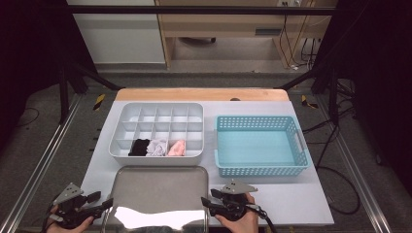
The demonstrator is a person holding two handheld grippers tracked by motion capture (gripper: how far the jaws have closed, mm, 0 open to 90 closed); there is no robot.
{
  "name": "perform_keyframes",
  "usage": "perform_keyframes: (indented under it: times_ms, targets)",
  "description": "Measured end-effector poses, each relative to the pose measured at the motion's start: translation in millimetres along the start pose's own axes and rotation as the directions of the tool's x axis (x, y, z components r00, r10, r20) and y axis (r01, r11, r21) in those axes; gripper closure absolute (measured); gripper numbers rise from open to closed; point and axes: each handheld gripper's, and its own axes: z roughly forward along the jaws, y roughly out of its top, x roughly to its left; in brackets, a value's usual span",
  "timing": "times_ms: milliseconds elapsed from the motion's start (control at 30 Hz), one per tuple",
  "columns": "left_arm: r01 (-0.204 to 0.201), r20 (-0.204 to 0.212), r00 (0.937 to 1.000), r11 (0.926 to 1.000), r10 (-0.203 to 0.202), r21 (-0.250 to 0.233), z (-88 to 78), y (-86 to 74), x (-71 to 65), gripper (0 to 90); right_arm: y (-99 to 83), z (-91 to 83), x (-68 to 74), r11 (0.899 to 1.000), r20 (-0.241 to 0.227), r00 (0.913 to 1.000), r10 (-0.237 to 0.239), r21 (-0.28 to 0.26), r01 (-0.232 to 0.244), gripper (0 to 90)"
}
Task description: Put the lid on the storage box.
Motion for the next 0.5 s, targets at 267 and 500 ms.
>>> perform_keyframes:
  times_ms: [267, 500]
  targets:
    - [0.021, 0.002, 0.9998, 0.9993, -0.021, 0.029, -1.3, -0.6, -3.0, 42.2, -5.3, 0.9, 0.4, 0.999, -0.002, 0.9999, 0.017, 0.037, -0.017, 58.2]
    - [0.045, 0.008, 0.999, 0.9981, -0.045, 0.042, -1.3, -2.4, -12.9, 51.2, -9.6, 1.3, -1.0, 0.996, 0.009, 0.9971, 0.076, 0.054, -0.076, 62.5]
